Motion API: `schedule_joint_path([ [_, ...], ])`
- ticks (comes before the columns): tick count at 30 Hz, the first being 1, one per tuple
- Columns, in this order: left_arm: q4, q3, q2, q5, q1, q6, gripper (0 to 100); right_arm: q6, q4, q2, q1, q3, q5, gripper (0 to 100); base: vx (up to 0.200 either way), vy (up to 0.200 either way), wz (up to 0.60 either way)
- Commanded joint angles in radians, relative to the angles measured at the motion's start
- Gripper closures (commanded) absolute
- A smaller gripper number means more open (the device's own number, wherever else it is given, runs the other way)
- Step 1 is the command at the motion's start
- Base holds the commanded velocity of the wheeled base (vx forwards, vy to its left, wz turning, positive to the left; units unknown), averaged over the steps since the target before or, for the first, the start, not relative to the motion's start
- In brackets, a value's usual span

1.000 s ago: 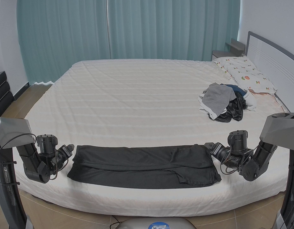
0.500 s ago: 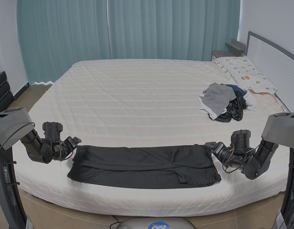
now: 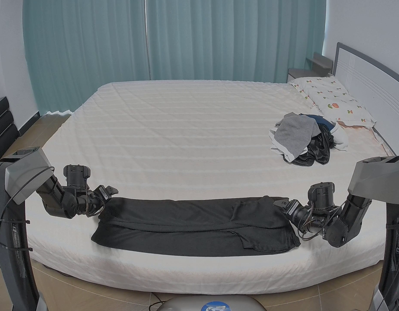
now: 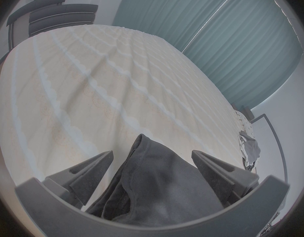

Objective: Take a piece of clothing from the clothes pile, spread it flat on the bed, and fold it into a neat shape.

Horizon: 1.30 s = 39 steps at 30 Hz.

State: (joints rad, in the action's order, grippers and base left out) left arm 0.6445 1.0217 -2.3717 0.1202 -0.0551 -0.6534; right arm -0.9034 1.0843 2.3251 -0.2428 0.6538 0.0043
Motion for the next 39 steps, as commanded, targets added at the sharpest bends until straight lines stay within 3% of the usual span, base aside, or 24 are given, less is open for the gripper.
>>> schedule_joint_path([
  [1,0.004,0.017,-0.035,-0.013,0.000,0.000,0,0.000,0.000,0.005,-0.006,-0.003,0.000,0,0.000,0.000,0.00],
  [2,0.004,0.020,-0.038,-0.017,0.000,0.000,0,-0.002,0.002,0.005,-0.004,-0.003,0.000,0,0.000,0.000,0.00],
  [3,0.004,0.024,-0.041,-0.022,0.000,-0.002,100,-0.002,0.002,0.005,-0.004,-0.003,0.000,0,0.000,0.000,0.00],
  [9,0.004,0.040,-0.040,-0.030,-0.006,-0.029,100,-0.003,0.002,-0.007,-0.004,-0.008,-0.003,0,0.000,0.000,0.00],
  [14,0.004,0.041,-0.040,-0.082,-0.009,-0.058,100,-0.003,0.002,-0.020,0.002,-0.006,-0.004,0,0.000,0.000,0.00],
  [36,0.035,0.026,-0.029,-0.083,-0.005,-0.061,100,-0.003,0.002,-0.010,0.002,-0.008,-0.006,0,0.000,0.000,0.00],
  [37,0.047,0.026,-0.032,-0.085,-0.005,-0.061,0,-0.003,0.002,-0.010,0.002,-0.008,-0.006,0,0.000,0.000,0.00],
  [39,0.061,0.021,-0.034,-0.088,-0.005,-0.061,0,-0.002,0.002,-0.010,0.002,-0.010,-0.007,0,0.000,0.000,0.00],
])
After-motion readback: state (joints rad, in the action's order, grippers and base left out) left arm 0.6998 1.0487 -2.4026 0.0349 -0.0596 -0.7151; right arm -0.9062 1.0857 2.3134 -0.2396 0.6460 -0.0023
